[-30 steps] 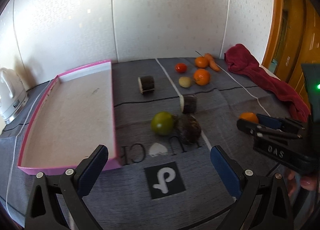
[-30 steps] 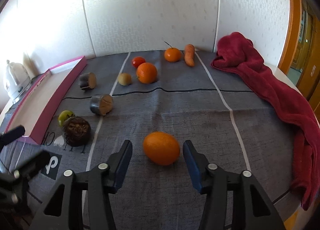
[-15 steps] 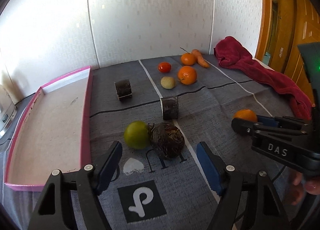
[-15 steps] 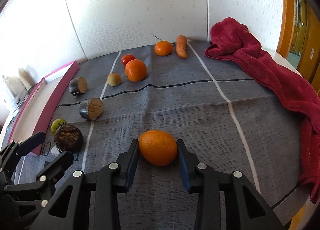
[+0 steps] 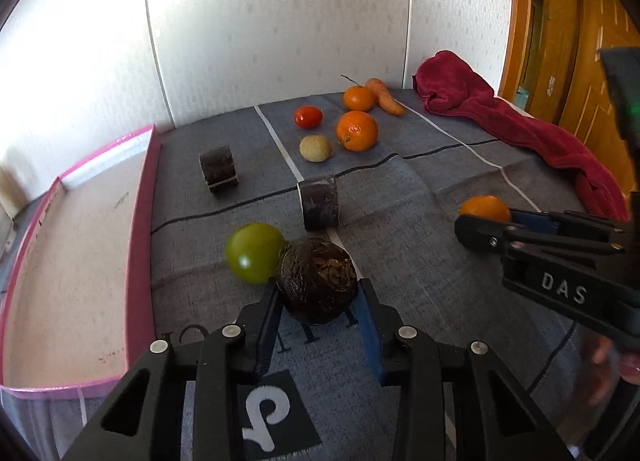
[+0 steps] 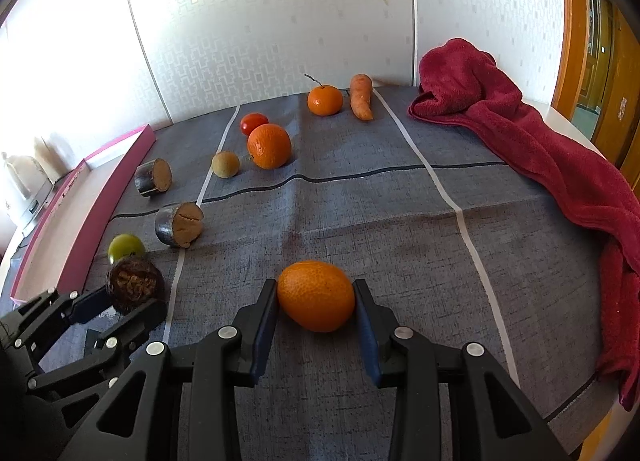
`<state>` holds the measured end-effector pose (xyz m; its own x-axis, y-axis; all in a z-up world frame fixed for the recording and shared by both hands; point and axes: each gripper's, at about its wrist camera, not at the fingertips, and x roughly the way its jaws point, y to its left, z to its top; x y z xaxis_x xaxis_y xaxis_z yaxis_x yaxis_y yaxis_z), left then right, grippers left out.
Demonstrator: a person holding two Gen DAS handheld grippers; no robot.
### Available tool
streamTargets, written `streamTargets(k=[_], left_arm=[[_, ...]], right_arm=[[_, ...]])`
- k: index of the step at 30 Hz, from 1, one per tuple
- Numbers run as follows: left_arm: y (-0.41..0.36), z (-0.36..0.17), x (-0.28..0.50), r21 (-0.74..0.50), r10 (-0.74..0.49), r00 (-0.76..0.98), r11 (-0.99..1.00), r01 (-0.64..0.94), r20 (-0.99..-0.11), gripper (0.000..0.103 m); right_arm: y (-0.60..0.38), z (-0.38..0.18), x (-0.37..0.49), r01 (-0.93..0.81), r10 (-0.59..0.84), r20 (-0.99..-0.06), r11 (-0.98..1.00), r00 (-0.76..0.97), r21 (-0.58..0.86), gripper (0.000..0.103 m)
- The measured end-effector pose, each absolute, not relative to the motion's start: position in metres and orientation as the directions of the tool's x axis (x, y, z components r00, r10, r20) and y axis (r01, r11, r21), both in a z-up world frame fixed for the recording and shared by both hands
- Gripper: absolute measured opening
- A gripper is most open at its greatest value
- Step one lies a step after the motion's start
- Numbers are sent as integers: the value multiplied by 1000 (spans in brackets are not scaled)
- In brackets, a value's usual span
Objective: Organize fruits
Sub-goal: 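Close right tool on the orange while left tool grasps the dark brown fruit, then carry the dark brown fruit into the pink tray and open left tool while right lifts orange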
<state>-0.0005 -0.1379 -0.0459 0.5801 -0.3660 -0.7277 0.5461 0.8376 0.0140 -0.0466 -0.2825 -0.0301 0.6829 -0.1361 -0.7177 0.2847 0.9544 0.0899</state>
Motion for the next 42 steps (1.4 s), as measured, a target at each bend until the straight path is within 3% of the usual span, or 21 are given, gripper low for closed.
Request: streamTargets(k=[10, 16, 28, 42], left_arm=[[-103, -24, -11, -79, -446, 574, 831, 551, -686, 37], [-72, -13, -5, -104, -434, 614, 861, 497, -659, 37], [8, -7, 16, -123, -285, 698, 954, 274, -657, 37], [71, -28, 37, -85, -97, 667, 995, 51, -738, 37]], right_arm=[[-274, -21, -43, 240, -69, -677, 957, 733, 162, 36], [-254, -13, -38, 171, -14, -646, 968, 763, 181, 36], [-203, -4, -27, 14, 109, -607, 981, 787, 195, 36], [-160, -4, -17, -134, 219, -584, 973, 781, 186, 36]])
